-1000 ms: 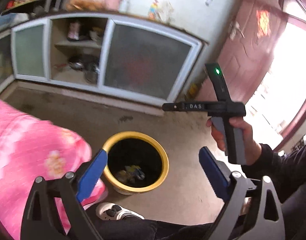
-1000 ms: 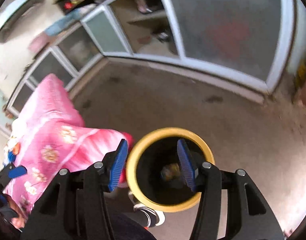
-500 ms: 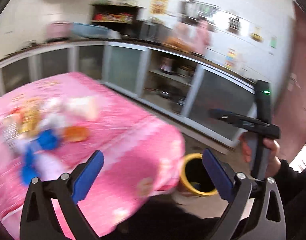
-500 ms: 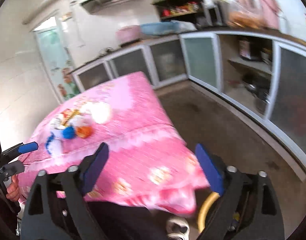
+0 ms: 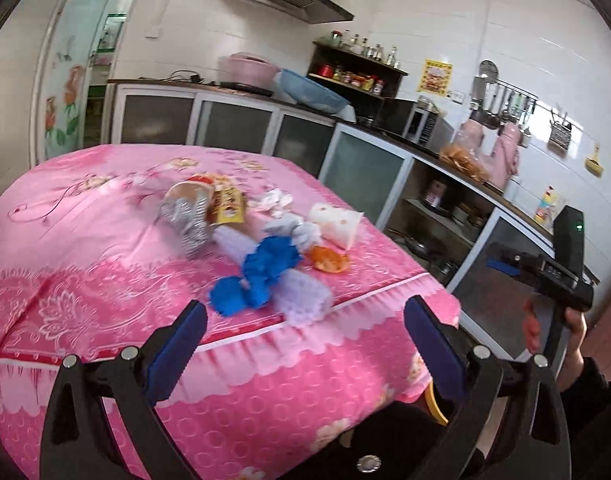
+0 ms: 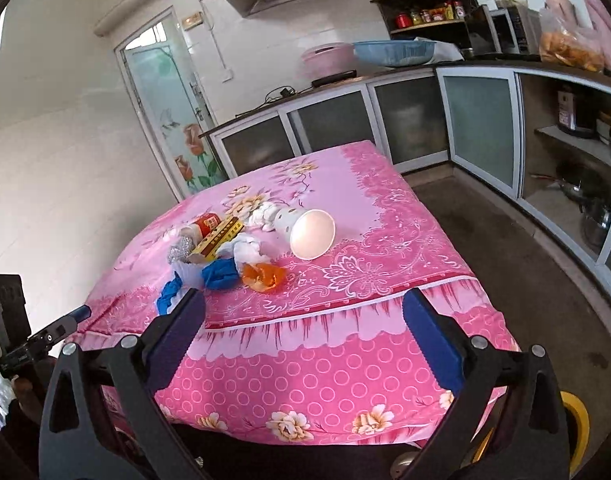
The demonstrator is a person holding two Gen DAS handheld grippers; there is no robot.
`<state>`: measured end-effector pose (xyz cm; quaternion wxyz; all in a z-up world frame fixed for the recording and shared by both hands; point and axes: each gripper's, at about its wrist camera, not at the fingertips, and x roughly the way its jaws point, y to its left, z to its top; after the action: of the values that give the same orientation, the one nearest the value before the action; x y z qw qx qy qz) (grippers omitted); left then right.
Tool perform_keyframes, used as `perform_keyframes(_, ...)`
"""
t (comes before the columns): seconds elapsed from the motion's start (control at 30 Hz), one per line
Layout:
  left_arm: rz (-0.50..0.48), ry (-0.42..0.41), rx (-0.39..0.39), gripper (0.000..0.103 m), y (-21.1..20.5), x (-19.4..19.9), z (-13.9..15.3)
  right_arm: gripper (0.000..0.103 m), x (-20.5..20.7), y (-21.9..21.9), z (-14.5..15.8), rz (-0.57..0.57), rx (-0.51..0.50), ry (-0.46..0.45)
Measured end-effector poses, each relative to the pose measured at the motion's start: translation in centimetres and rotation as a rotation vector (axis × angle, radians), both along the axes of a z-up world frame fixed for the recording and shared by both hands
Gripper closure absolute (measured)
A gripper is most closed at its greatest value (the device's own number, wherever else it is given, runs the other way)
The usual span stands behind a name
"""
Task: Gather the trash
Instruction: 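Move both tools back over the table toward the remaining trash, then grasp the blue glove with the left gripper while the right grasps the white paper cup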
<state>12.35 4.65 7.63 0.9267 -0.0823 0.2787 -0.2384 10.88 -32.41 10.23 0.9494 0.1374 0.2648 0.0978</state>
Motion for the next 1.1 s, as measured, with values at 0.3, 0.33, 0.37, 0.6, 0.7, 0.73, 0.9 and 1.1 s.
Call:
perform_keyframes(0.3,-0.014,0.027,0.148,0.008,-1.9,2.3,-1.6,0.008,2.6,1.8,-1.0,0.031,-0.069,0.056)
perform_keyframes(0.33,-0.02,0.033,0.16,0.008,-2.2,2.9,-1.7,0.008,2.9,1.9,-1.2,0.035,-0.075,0.066)
perform_keyframes(0.37,-0.022,0.041,0.166,0.008,-2.5,3.4,-1.9,0.008,3.3,2.1,-1.3,0.034,-0.087,0.077)
perform_keyframes(0.6,-0.015,0.058,0.168,0.008,-3.9,6.8,-1.3,0.009,6.7,3.3,-1.8,0.05,-0.124,0.093)
perform_keyframes(0.7,-0.009,0.059,0.171,0.008,-4.8,8.4,-1.1,0.009,8.7,3.7,-2.3,0.074,-0.12,0.102)
perform_keyframes(0.73,-0.009,0.072,0.173,0.008,-5.1,9.0,-1.3,0.009,9.3,3.9,-2.4,0.084,-0.115,0.105)
perform_keyframes(0.9,-0.027,0.138,0.199,0.008,-6.8,11.4,-2.9,0.009,12.5,4.7,-3.1,0.127,-0.114,0.125)
perform_keyframes(1.1,-0.03,0.2,0.192,0.008,-7.4,13.4,-4.5,0.014,16.3,4.9,-4.3,0.177,-0.062,0.192)
